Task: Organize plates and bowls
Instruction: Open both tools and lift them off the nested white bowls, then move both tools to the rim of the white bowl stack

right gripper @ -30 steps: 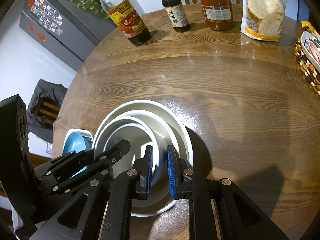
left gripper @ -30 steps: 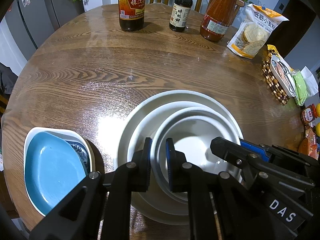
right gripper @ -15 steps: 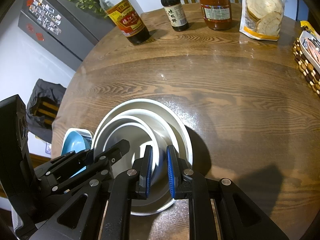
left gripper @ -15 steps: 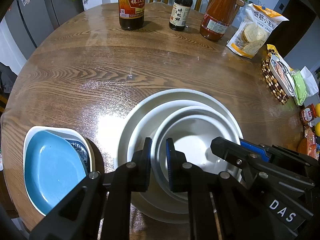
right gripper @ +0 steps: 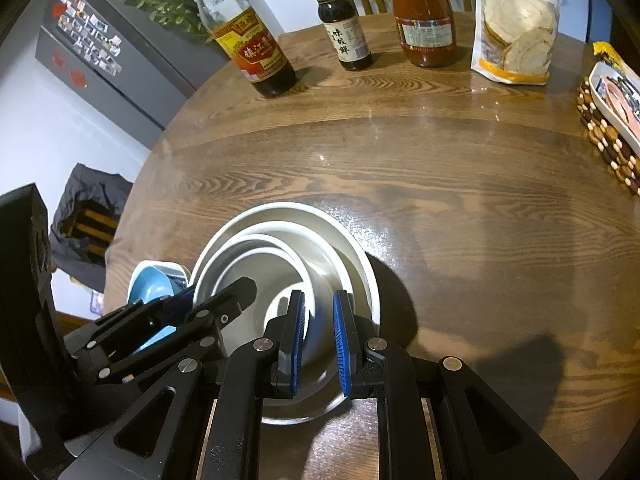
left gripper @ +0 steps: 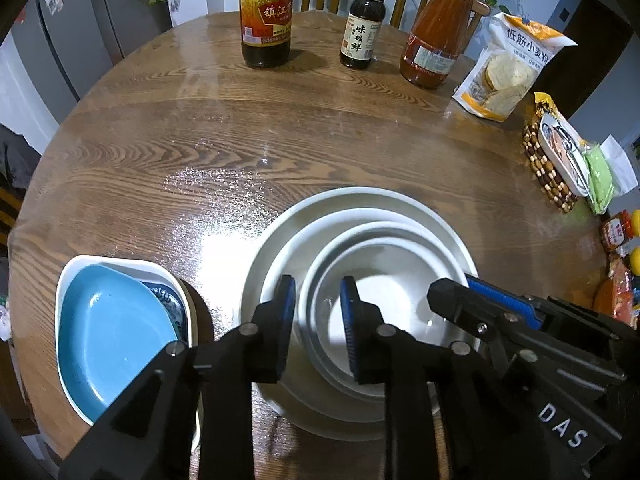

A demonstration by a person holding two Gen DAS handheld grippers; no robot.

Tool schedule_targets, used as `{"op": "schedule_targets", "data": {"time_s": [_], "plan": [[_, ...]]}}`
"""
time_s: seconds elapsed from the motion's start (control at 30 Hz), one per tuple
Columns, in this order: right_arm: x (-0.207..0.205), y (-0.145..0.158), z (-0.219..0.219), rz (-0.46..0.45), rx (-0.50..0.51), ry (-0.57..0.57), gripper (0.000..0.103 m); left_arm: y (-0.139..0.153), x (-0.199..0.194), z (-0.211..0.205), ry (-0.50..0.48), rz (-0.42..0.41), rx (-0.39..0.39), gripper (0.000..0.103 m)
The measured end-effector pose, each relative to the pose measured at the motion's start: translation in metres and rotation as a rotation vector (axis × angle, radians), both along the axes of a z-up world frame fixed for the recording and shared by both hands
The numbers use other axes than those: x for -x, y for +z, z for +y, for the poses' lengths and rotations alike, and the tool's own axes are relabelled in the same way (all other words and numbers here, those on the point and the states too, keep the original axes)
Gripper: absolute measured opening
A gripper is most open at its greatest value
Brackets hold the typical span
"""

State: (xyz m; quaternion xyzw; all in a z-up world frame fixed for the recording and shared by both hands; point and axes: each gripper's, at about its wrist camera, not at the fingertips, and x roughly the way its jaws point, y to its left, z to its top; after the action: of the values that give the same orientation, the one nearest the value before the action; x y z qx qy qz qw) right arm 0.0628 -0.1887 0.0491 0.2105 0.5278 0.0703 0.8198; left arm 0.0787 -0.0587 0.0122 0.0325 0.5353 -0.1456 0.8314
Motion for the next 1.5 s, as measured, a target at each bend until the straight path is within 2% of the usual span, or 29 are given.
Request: {"op": "schedule_targets", "data": {"time_s": [0.17, 0.27, 0.37, 0.43, 0.5, 0.6, 0.83, 0.93, 1.1, 1.2, 1.5], "plan": [[0.002, 0.002, -0.001, -0.004, -0.007, -0.005, 0.016, 0.002, 0.0, 0.0, 0.0, -0.003, -0.006, 0.025], [0.003, 0.005, -0.003, -0.011, -0.001, -0.008, 0.018, 0.007, 0.0, 0.003, 0.004, 0.001, 0.023, 0.031], [0.006, 0.009, -0.007, -0.02, 0.001, -0.021, 0.027, 0.014, 0.002, 0.006, 0.008, -0.015, 0.029, 0.037], [0.008, 0.012, -0.011, -0.028, -0.005, -0.029, 0.034, 0.018, 0.002, 0.009, 0.024, -0.028, 0.026, 0.049], [0.01, 0.016, -0.015, -0.038, -0.015, -0.034, 0.047, 0.023, 0.002, 0.014, 0.031, -0.03, 0.048, 0.053], [0.014, 0.021, -0.016, -0.045, -0.017, -0.025, 0.06, 0.032, 0.001, 0.023, 0.049, -0.035, 0.075, 0.061], [0.025, 0.024, -0.026, -0.04, -0.089, -0.024, 0.062, 0.048, 0.0, 0.052, 0.083, -0.051, 0.067, 0.071], [0.032, 0.021, -0.034, -0.032, -0.123, -0.036, 0.068, 0.046, 0.002, 0.063, 0.1, -0.047, 0.035, 0.074], [0.039, 0.014, -0.05, -0.023, -0.121, -0.097, 0.07, 0.035, 0.006, 0.071, 0.11, -0.04, -0.012, 0.074], [0.042, 0.014, -0.055, -0.031, -0.085, -0.119, 0.07, 0.028, 0.009, 0.072, 0.106, -0.044, -0.043, 0.074], [0.047, 0.006, -0.055, -0.017, -0.075, -0.134, 0.07, 0.019, 0.009, 0.072, 0.093, -0.027, -0.045, 0.074]]}}
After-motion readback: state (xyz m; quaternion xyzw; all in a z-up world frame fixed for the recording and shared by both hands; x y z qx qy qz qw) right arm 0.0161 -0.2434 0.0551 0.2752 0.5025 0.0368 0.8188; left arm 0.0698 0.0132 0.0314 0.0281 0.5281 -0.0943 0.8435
